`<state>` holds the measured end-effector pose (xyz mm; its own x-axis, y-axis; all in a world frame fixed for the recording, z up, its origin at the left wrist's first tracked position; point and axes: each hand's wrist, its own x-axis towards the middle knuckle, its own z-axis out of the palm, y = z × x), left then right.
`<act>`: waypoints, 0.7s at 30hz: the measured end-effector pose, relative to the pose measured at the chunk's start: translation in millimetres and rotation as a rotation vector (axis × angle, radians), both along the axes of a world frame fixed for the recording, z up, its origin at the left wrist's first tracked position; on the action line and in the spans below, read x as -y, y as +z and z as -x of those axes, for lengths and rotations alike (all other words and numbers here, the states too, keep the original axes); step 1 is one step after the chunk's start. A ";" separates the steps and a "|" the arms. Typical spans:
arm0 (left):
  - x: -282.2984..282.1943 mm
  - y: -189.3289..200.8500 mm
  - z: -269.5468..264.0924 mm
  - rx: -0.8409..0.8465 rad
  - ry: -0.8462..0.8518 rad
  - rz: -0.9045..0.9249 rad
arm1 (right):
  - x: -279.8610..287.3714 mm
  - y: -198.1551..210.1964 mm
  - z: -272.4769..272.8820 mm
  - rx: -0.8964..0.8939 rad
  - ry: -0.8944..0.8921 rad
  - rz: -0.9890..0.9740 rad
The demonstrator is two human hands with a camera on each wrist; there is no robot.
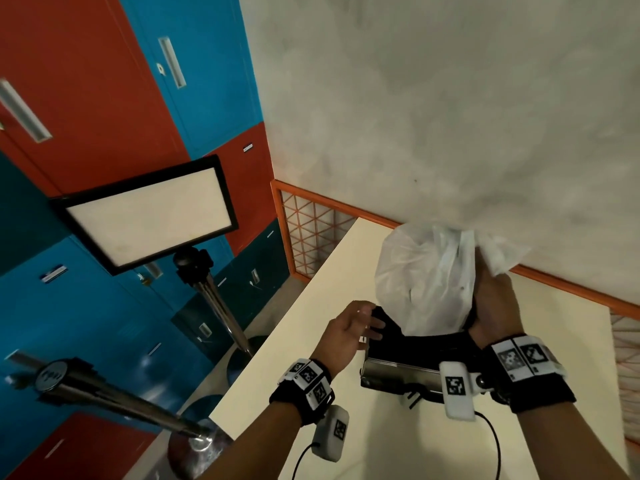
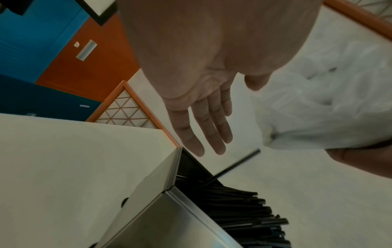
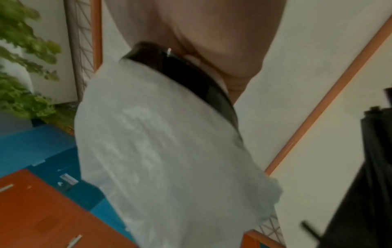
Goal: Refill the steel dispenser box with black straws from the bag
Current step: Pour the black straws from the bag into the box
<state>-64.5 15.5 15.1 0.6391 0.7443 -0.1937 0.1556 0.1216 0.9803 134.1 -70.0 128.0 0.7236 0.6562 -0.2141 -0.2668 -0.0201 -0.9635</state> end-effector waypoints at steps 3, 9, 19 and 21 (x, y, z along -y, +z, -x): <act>-3.2 5.3 -1.3 0.046 0.050 0.041 | -0.6 2.4 8.5 -0.035 0.030 -0.014; -5.9 -13.5 -10.4 -0.017 -0.134 0.068 | -2.3 -26.4 8.9 -0.033 0.017 0.110; 15.5 -46.6 -65.4 -0.307 -0.290 -0.330 | 20.7 -36.7 -7.1 -0.083 -0.039 0.160; 21.2 -52.2 -74.9 -0.308 -0.306 -0.361 | 25.7 -38.3 -14.4 -0.148 -0.068 0.135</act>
<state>10.4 -5.7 -37.1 0.7903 0.5879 -0.1727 0.4165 -0.3087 0.8551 148.5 -95.7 89.7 0.7197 0.5649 -0.4037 -0.4102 -0.1232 -0.9036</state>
